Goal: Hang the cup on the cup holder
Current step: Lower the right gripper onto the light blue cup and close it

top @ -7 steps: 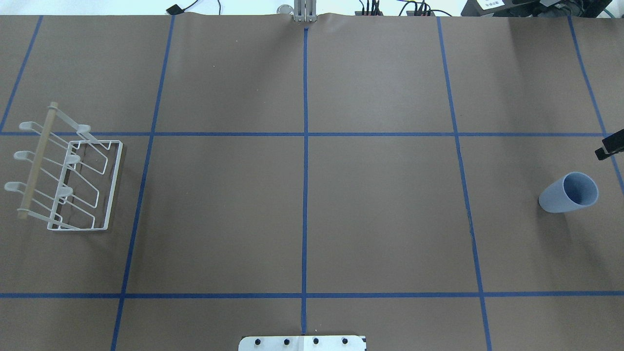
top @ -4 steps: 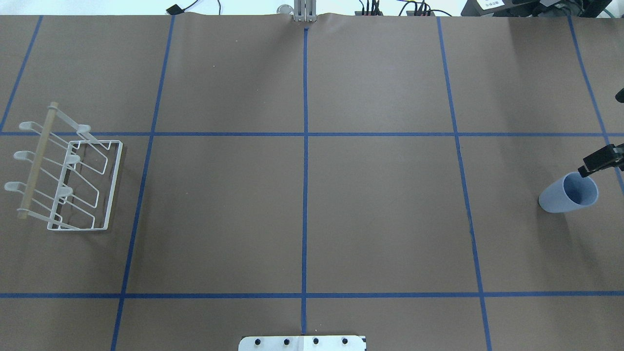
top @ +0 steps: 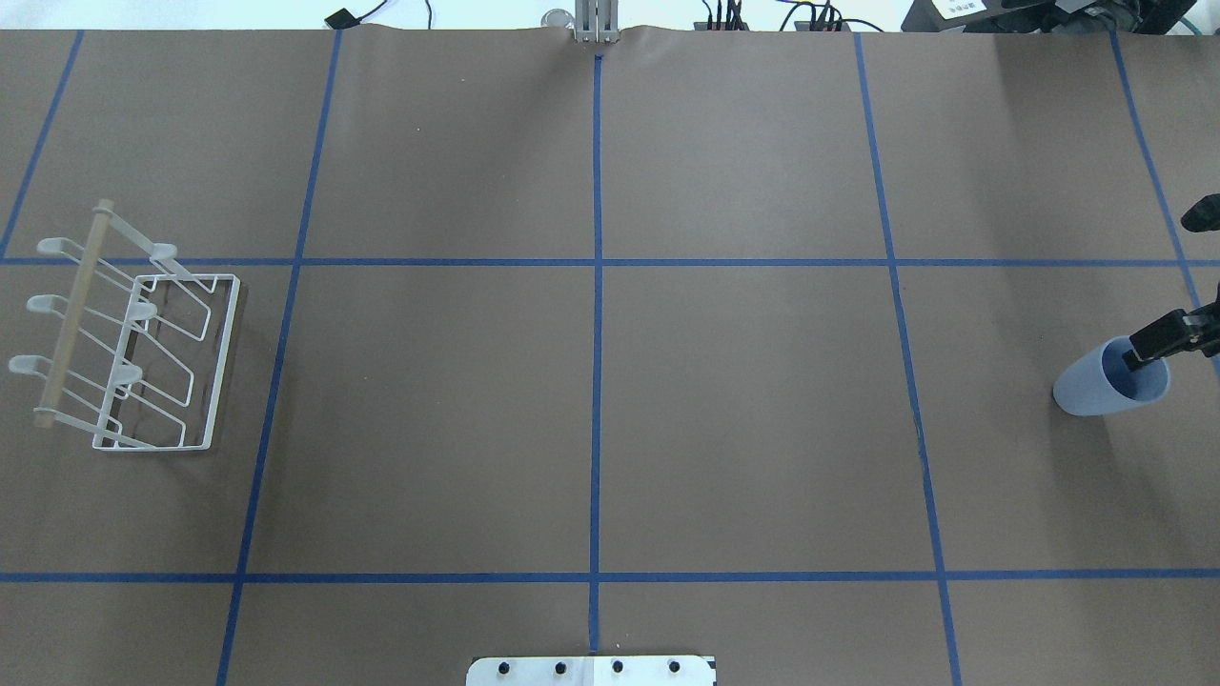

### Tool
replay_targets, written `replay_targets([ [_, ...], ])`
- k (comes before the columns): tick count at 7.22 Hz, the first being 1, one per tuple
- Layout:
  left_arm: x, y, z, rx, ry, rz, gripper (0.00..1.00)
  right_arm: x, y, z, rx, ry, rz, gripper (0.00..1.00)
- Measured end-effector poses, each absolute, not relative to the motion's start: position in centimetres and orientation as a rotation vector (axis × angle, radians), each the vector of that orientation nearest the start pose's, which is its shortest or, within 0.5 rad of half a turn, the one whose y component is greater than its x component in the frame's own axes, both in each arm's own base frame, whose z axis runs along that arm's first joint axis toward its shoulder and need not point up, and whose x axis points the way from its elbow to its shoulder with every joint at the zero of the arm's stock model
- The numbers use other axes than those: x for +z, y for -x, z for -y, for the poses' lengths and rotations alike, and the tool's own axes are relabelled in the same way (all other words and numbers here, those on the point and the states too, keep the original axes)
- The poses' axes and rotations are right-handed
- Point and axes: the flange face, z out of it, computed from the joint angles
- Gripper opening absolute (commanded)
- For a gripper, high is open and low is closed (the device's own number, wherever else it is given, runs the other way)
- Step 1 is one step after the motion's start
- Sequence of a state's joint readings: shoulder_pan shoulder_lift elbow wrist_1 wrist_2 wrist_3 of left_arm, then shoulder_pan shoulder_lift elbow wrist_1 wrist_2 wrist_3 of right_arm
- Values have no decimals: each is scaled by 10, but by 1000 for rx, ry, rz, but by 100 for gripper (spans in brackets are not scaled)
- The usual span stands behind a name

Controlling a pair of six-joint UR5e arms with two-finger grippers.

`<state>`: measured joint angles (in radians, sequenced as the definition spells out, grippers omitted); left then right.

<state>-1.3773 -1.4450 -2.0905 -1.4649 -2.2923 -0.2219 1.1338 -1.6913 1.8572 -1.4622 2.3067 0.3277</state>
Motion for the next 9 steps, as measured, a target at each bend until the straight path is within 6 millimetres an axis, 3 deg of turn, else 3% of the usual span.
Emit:
replay_targets([
  [3, 476, -15, 430, 77, -124, -759, 98, 580, 136, 441, -203, 56, 769, 100],
  [4, 476, -15, 430, 77, -123, -758, 98, 587, 140, 442, -208, 59, 770, 78],
  [5, 476, -15, 430, 77, -123, -758, 98, 592, 143, 442, -211, 62, 771, 16],
  [6, 476, -15, 430, 77, -124, -759, 98, 596, 147, 441, -199, 72, 773, 0],
  [9, 475, -15, 430, 77, -123, -760, 98, 596, 157, 438, -167, 101, 771, 0],
])
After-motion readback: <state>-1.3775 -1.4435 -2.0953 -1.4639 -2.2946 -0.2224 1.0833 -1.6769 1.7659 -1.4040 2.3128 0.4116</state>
